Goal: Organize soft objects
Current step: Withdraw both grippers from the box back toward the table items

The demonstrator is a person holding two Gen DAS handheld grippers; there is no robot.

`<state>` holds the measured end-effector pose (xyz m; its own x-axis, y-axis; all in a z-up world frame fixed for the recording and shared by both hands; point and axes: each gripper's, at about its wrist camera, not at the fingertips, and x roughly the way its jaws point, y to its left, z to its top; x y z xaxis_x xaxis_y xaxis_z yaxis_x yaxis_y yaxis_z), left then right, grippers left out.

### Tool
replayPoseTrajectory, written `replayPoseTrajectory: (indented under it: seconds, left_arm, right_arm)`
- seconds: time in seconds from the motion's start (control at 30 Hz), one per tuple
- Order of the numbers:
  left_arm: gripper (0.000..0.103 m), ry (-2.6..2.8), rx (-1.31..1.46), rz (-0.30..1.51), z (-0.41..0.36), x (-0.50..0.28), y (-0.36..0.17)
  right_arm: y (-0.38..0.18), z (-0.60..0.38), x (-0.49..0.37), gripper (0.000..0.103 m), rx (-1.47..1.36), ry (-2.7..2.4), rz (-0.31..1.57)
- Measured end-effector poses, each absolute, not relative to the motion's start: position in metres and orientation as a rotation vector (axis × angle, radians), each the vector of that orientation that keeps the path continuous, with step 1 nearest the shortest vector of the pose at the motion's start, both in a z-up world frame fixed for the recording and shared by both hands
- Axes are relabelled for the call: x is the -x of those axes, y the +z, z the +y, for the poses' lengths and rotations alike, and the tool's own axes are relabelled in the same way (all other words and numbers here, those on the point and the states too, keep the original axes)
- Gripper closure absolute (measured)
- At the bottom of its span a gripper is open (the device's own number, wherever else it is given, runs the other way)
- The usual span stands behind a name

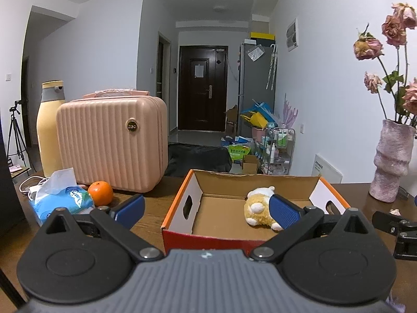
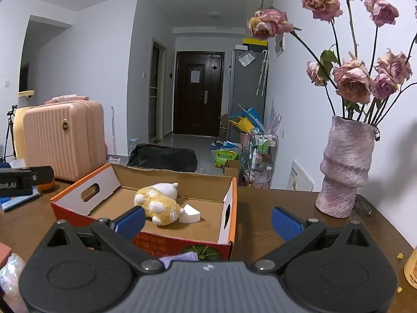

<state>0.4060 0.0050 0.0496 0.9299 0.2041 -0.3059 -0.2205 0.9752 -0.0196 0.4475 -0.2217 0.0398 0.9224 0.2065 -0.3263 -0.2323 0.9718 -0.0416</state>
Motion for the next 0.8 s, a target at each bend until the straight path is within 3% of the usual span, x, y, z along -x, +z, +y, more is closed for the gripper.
replayPoseTrajectory:
  seconds: [0.8]
  left_arm:
    - [0.0, 0.175, 0.02, 0.299, 0.003, -0.291, 0.041]
  right_arm:
    - [0.023, -0.21, -0.337, 0.0, 0.11, 0.245, 0.319]
